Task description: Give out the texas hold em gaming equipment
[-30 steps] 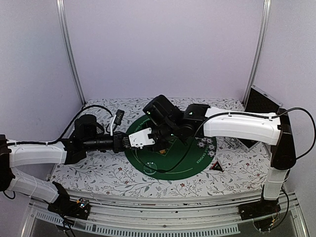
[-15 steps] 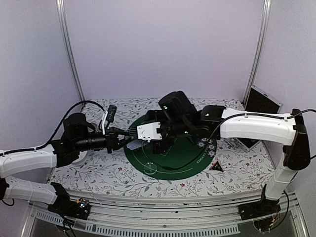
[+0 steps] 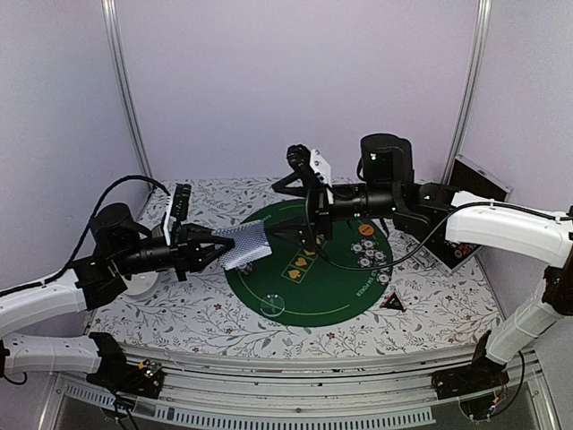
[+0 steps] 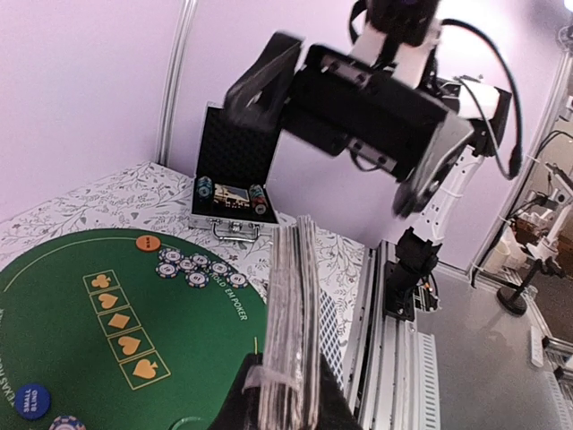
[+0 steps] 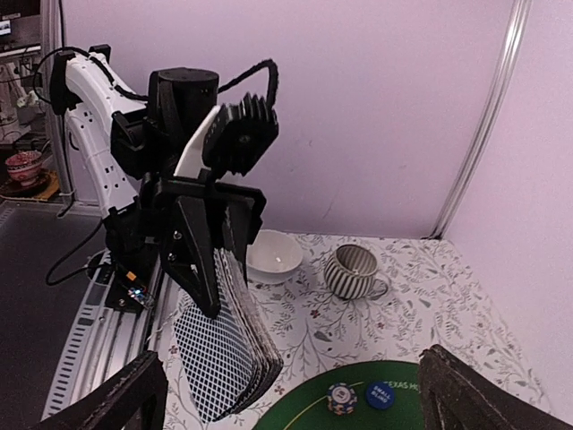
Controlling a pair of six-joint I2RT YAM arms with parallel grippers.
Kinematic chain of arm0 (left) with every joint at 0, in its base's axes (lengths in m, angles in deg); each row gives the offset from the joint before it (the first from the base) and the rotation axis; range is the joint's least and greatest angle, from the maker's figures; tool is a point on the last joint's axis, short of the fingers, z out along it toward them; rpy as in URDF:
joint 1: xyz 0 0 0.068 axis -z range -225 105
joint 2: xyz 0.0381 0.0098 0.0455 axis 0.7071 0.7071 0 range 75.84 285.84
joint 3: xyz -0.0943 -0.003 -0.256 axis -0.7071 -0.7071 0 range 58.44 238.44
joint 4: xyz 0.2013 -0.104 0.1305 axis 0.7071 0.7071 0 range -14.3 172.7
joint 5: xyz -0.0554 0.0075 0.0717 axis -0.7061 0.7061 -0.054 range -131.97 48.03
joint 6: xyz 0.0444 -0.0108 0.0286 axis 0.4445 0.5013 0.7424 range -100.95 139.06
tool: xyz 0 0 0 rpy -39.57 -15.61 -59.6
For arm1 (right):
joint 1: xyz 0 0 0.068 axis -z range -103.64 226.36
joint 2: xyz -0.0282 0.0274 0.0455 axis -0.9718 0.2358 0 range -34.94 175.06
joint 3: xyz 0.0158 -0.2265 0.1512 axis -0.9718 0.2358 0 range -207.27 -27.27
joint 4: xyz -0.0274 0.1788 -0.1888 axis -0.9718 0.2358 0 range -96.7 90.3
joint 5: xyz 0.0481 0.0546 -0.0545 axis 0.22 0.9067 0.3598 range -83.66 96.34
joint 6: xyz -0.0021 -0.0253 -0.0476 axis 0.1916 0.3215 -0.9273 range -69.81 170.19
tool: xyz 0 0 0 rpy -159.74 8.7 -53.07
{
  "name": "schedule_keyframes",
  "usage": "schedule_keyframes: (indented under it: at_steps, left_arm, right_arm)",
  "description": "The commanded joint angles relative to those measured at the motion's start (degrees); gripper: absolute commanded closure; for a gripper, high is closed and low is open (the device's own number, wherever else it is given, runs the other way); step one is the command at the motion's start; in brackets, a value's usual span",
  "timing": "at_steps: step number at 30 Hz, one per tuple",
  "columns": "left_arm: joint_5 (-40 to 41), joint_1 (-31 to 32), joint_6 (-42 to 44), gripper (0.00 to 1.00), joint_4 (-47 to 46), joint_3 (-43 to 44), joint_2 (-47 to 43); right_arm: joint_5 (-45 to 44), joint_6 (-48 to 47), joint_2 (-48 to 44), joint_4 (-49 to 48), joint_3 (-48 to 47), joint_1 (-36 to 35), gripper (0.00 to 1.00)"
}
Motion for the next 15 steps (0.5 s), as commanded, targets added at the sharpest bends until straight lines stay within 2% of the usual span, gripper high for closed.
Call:
schedule_keyframes:
  at_steps: [1, 7, 11, 15]
  left_arm:
    - [-1.0, 1.6, 2.1, 1.00, -1.8, -0.2, -1.5]
    - [-1.0, 2.2, 2.5, 1.00, -1.8, 0.0, -1.4]
    - [-0.7, 2.4, 2.8, 1.00, -1.8, 0.4, -0.9]
    - [-0.8, 2.4, 3.1, 1.00, -1.6, 0.5, -0.4]
  right_arm:
    - [9.1, 9.4, 6.1, 2.7, -3.2, 0.6, 0.05]
    - [17.5, 13.1, 12.8, 5.5, -7.6, 0.8, 0.24]
    - [23.6, 13.1, 16.1, 7.5, -10.4, 0.9, 0.49]
    - [25.8, 13.5, 18.2, 9.1, -12.3, 0.9, 0.73]
